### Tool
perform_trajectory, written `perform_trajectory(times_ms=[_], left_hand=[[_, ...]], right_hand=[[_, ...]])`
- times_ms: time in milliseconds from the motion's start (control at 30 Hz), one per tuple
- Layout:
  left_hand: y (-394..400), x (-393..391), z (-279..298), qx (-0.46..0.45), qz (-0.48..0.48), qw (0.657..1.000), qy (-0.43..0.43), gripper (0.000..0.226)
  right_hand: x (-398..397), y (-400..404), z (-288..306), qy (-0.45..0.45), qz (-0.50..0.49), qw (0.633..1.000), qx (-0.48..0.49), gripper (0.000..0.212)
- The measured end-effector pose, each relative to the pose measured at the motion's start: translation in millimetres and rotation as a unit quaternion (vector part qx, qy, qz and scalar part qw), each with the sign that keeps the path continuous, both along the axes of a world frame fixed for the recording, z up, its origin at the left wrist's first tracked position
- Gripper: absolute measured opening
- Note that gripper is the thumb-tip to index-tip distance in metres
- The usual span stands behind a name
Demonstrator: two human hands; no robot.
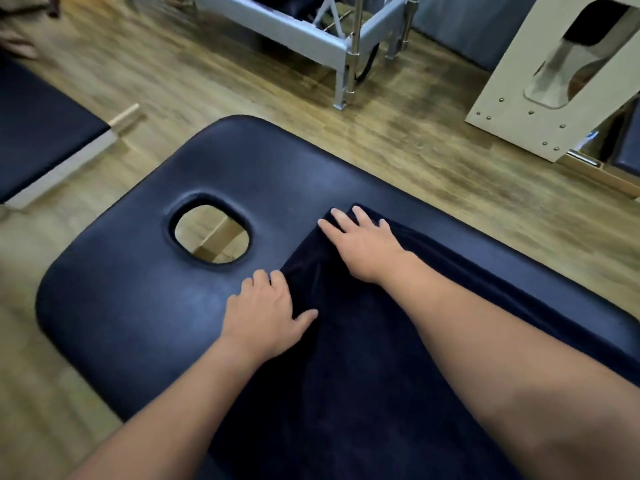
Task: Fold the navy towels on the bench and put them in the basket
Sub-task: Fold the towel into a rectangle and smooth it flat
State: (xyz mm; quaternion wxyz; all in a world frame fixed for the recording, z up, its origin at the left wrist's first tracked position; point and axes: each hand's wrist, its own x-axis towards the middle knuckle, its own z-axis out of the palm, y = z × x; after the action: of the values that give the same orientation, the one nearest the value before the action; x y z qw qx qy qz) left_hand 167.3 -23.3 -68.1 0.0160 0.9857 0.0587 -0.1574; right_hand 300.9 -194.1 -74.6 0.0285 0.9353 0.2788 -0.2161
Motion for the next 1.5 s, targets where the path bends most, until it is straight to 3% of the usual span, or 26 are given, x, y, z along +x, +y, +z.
perform_trajectory(times_ms=[100, 300, 433, 800, 1067, 1267, 1367, 1400, 1500], left_hand=[[14.4, -15.5, 5.9, -0.024, 0.053, 0.996, 0.060, 0.075], [33.3, -29.8, 5.6, -0.124, 0.057, 0.977, 0.161, 0.040], [36.6, -42.0, 6.7, -0.175, 0.047, 0.973, 0.147, 0.017], [-53.1, -117.3, 71.3, -0.213, -0.038, 0.973, 0.084, 0.012], [-171.8, -214.6, 100.9, -0.160, -0.075, 0.983, 0.049, 0.011], [-241.9, -246.2, 107.7, -0.198, -0.108, 0.970, 0.086, 0.011], [-266.8, -258.1, 102.3, -0.216, -0.135, 0.961, 0.109, 0.013], [-274.6, -263.8, 101.2, -0.213, -0.145, 0.959, 0.116, 0.014], [-293.8, -277.8, 99.0, -0.208, -0.155, 0.958, 0.120, 0.015]], right_hand=[[5.1, 8.6, 4.1, 0.025, 0.025, 0.999, -0.030, 0.085], [11.8, 4.4, 19.2, -0.033, 0.053, 0.998, -0.018, 0.040], [1.4, -15.7, 30.1, -0.041, 0.043, 0.998, -0.035, 0.027], [-73.8, -136.4, 73.6, -0.133, 0.023, 0.990, 0.035, 0.015], [-154.6, -239.1, 94.4, -0.144, 0.012, 0.989, 0.033, 0.019], [-196.4, -307.5, 96.8, -0.097, -0.020, 0.995, -0.014, 0.027], [-224.3, -339.5, 94.8, -0.028, 0.006, 0.997, -0.072, 0.069], [-234.4, -345.2, 95.4, -0.006, 0.028, 0.995, -0.092, 0.071], [-252.4, -360.0, 89.6, -0.012, 0.050, 0.990, -0.132, 0.058]])
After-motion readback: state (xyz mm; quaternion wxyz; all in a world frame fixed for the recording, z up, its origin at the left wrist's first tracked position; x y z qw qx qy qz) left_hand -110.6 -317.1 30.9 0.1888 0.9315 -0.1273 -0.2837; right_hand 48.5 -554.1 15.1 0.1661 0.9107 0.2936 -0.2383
